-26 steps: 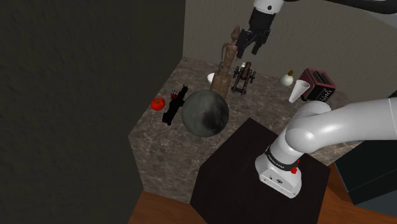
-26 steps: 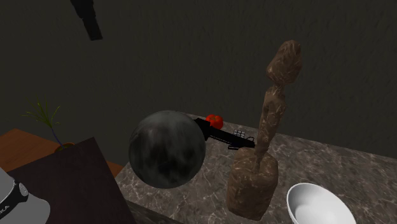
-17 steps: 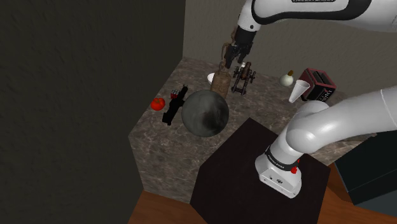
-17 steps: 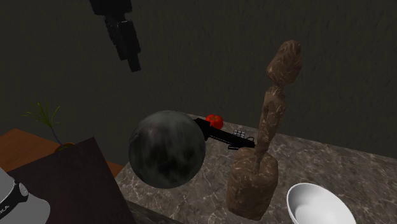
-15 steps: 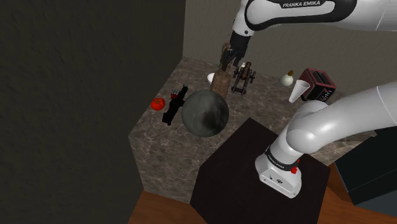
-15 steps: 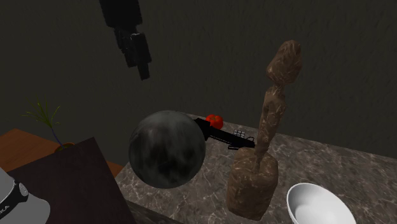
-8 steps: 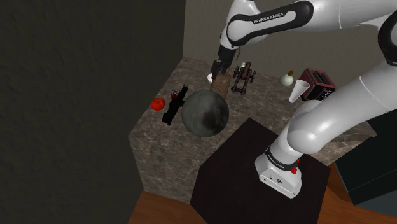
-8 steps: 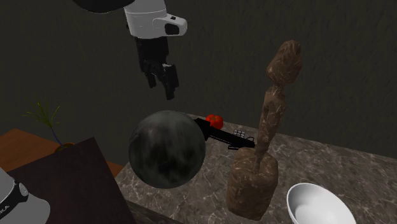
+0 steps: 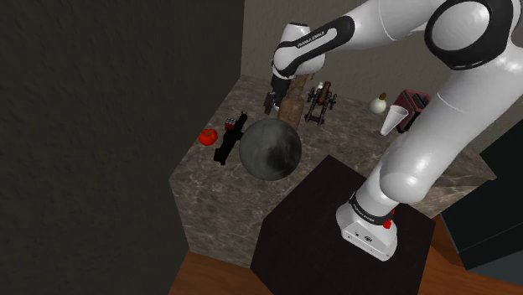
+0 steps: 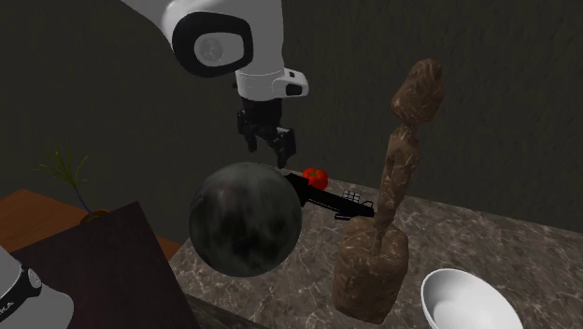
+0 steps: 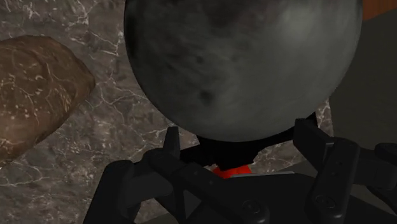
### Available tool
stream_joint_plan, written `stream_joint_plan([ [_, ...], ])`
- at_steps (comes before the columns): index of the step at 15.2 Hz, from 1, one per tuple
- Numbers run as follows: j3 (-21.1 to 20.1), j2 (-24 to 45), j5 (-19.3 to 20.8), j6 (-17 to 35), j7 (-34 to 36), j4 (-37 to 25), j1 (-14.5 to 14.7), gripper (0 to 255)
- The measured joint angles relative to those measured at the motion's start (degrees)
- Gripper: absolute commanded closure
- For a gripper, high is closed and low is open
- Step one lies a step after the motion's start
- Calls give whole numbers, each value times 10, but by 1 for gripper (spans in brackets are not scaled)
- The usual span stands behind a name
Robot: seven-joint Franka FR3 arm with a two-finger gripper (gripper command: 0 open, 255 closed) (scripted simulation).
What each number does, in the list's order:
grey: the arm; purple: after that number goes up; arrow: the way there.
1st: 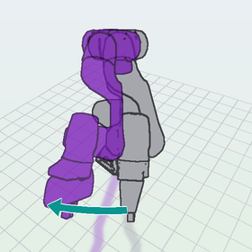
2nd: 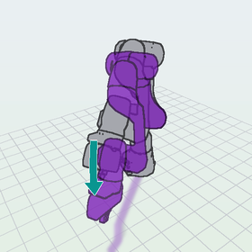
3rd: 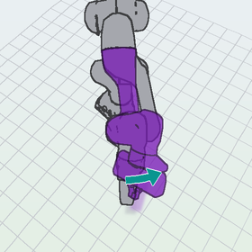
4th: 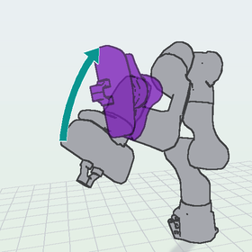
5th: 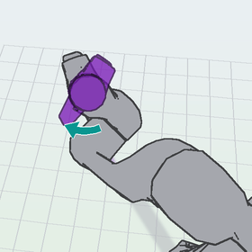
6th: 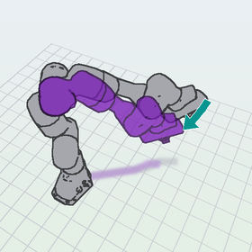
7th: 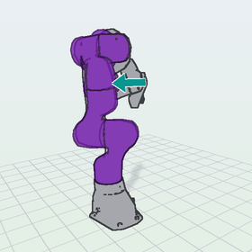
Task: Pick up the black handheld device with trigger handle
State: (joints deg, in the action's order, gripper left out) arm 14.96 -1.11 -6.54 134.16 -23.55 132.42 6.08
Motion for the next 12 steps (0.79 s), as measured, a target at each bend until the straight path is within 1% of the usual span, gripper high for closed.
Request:
stream_joint_plan([
  [5, -11, 114, -62, 47, -83, -56, -1, 0],
  [7, -20, 154, -81, 58, -111, -82, -5, 0],
  [10, -40, 232, -111, 73, -152, -145, -17, 0],
  [12, -51, 264, -123, 87, -175, -173, -25, 0],
])
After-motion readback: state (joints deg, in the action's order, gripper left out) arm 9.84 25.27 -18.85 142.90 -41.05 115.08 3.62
